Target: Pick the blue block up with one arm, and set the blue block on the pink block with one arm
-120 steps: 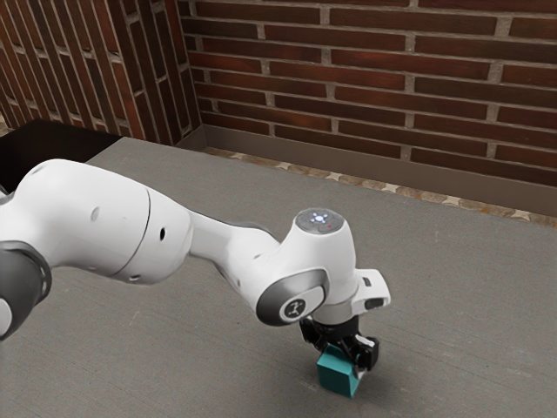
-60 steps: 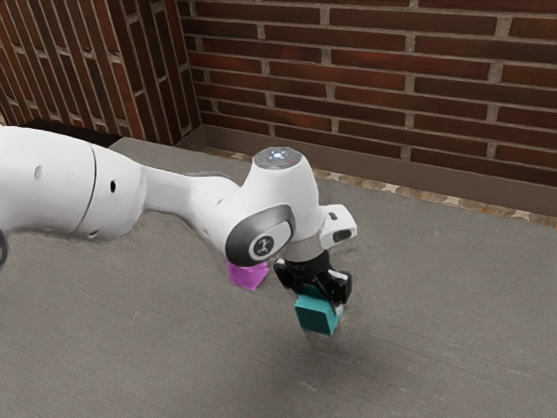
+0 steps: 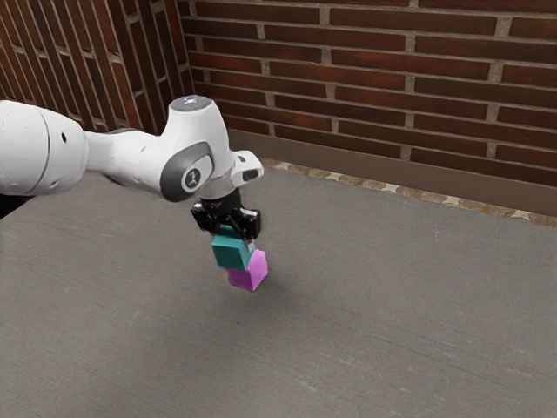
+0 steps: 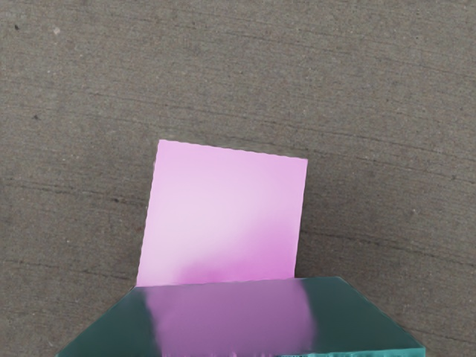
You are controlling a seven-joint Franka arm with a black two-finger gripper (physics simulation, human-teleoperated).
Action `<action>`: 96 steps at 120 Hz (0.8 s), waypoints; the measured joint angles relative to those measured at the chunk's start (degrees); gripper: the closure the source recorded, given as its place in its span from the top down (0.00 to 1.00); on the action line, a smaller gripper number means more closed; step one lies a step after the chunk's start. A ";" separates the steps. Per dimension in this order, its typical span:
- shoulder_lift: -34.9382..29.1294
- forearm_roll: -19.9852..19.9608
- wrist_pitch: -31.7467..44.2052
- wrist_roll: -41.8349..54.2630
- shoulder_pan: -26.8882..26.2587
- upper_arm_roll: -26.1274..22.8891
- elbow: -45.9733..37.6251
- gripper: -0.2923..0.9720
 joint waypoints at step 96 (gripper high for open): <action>15.32 -0.69 -14.61 16.15 5.30 -2.79 21.42 0.53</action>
